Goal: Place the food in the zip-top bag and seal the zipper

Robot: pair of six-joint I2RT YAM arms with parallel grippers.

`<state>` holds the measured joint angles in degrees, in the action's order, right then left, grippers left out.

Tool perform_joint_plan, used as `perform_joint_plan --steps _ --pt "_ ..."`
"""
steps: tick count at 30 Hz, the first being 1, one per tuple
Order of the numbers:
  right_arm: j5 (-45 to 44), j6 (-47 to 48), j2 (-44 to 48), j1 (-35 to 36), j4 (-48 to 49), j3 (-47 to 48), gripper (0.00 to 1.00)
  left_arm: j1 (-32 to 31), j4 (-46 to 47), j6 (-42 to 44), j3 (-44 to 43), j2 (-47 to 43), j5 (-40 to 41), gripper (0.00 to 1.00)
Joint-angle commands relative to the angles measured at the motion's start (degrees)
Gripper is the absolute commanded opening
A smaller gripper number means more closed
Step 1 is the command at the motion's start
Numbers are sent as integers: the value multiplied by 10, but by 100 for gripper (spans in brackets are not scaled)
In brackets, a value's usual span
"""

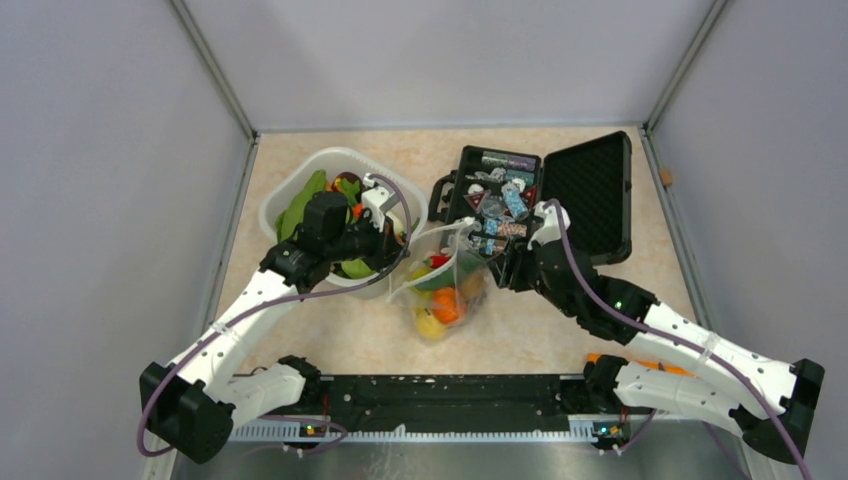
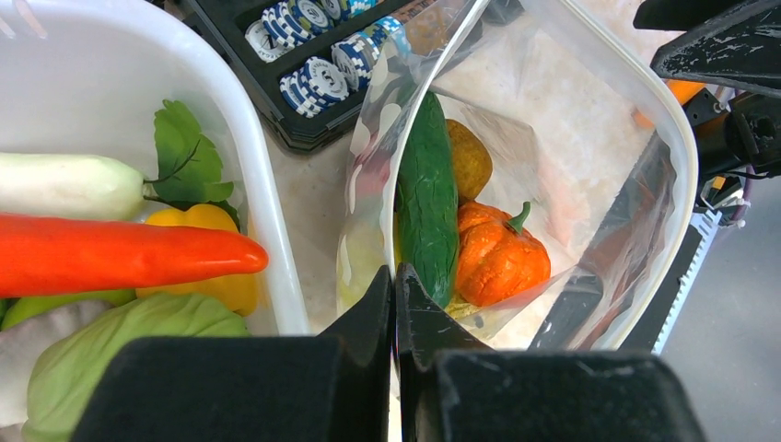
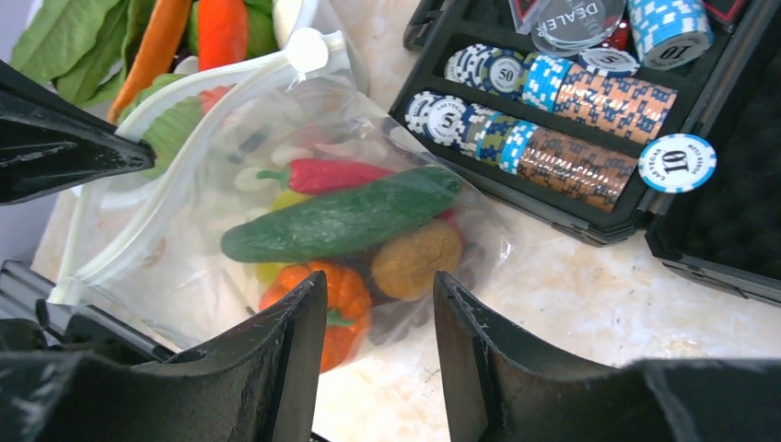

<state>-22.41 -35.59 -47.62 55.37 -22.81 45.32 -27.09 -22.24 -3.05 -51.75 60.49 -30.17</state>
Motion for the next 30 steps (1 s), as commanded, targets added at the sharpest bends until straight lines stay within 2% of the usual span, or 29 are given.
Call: perform_joint_plan --steps 1,3,8,14,16,20,23,30 --pt "-14 40 8 -10 -20 46 46 -3 32 1 -16 -11 -9 0" --pt "16 36 5 -13 -6 58 47 -3 33 -1 -15 -12 -7 0" --pt "110 1 -9 -13 70 69 59 -4 33 -1 -16 -15 -8 0" --pt "176 -21 -101 -13 84 125 65 -7 41 -10 -15 -23 -15 0" --pt "171 -34 -129 -13 72 145 66 -7 42 -12 -15 -26 -15 0" --pt "91 -47 -165 -13 8 180 67 -8 42 -11 -11 -33 -10 0" --pt "79 -48 -175 -13 -2 178 58 -8 42 -10 -7 -37 -7 0" --pt "89 -47 -174 -13 25 159 19 -9 43 -7 -9 -31 -7 0"
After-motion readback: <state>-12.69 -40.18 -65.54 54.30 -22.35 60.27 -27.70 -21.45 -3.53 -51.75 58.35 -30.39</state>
